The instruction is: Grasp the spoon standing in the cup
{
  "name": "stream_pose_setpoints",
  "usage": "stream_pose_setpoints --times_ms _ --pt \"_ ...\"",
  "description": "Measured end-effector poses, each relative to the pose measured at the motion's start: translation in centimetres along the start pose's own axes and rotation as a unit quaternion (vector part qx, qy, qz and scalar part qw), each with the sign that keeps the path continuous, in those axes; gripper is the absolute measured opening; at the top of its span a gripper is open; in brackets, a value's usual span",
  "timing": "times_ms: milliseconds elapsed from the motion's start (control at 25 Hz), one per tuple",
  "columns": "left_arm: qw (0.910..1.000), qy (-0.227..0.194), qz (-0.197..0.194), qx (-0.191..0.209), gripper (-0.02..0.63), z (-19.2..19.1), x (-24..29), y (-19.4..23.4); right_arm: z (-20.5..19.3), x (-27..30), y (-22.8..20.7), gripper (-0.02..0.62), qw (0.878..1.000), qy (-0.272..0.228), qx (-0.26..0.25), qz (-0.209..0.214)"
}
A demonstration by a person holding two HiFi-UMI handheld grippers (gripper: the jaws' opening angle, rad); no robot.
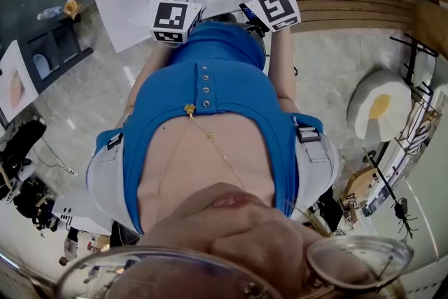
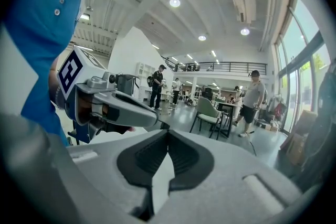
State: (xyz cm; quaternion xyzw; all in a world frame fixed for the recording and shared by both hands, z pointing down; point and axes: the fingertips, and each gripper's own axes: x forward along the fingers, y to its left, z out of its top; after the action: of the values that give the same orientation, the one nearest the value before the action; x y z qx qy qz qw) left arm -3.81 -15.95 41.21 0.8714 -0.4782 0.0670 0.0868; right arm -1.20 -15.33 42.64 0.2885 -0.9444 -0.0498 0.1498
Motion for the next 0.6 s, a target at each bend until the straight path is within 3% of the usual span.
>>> stream_pose_setpoints --times_ms 280,600 --pt "0.9983 -0.028 0.003 0.051 -0.006 1.1 0.0 -0.1 2.5 -0.4 -0.2 0.003 0.999 -0.038 -0.007 -0.002" --pt "0.9957 -0.064 0.009 0.066 -0.006 3.1 -0.3 -0.1 5.7 -1.1 -0.8 0.002 0.996 -0.078 0.015 -0.027"
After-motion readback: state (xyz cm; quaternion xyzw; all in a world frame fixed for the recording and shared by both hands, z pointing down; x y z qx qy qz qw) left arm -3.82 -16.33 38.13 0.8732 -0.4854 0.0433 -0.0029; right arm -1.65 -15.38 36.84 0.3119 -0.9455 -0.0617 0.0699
